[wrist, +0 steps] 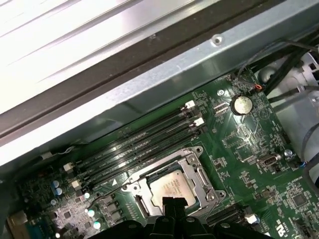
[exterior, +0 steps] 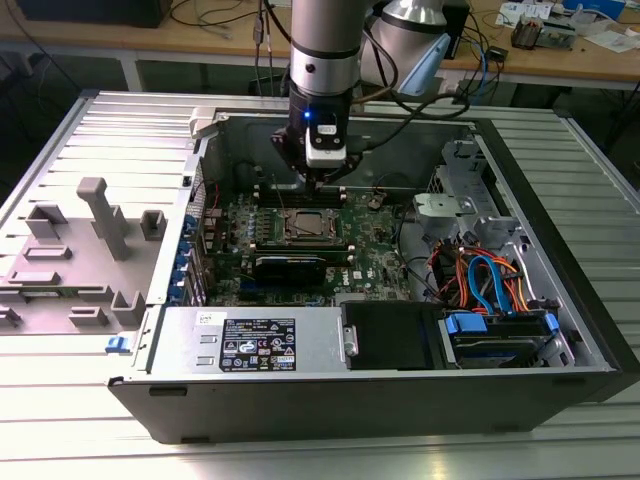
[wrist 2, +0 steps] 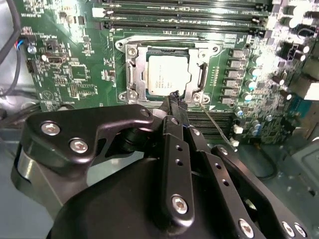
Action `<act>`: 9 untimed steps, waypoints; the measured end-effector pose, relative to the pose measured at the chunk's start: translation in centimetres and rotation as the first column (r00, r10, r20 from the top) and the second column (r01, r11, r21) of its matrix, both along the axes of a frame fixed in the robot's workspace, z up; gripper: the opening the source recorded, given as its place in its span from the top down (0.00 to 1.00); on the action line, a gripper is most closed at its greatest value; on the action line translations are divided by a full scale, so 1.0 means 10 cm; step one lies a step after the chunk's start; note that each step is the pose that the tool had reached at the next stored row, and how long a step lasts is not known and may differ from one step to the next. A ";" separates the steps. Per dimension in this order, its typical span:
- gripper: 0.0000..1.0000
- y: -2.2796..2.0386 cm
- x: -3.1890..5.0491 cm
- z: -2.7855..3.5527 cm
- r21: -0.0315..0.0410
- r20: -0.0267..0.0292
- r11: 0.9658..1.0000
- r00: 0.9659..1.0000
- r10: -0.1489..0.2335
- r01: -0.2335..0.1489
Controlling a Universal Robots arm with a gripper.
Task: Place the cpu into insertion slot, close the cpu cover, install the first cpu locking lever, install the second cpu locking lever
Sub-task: 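Install the first cpu locking lever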
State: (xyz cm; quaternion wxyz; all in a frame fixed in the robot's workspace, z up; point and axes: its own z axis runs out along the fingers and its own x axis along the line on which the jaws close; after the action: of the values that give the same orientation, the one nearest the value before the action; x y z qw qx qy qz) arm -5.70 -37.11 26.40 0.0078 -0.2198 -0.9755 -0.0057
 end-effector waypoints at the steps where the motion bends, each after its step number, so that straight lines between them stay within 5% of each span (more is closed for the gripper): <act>1: 0.89 0.002 0.000 -0.001 0.000 0.000 1.000 1.000 0.010 -0.010; 5: 0.89 0.005 -0.001 -0.004 -0.001 0.000 0.998 0.998 0.064 -0.064; 9: 0.89 0.005 -0.001 -0.011 -0.001 0.000 0.985 0.985 0.175 -0.175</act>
State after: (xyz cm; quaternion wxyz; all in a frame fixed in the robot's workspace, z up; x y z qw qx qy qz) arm -5.72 -37.06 26.29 0.0083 -0.1332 -0.9910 -0.0047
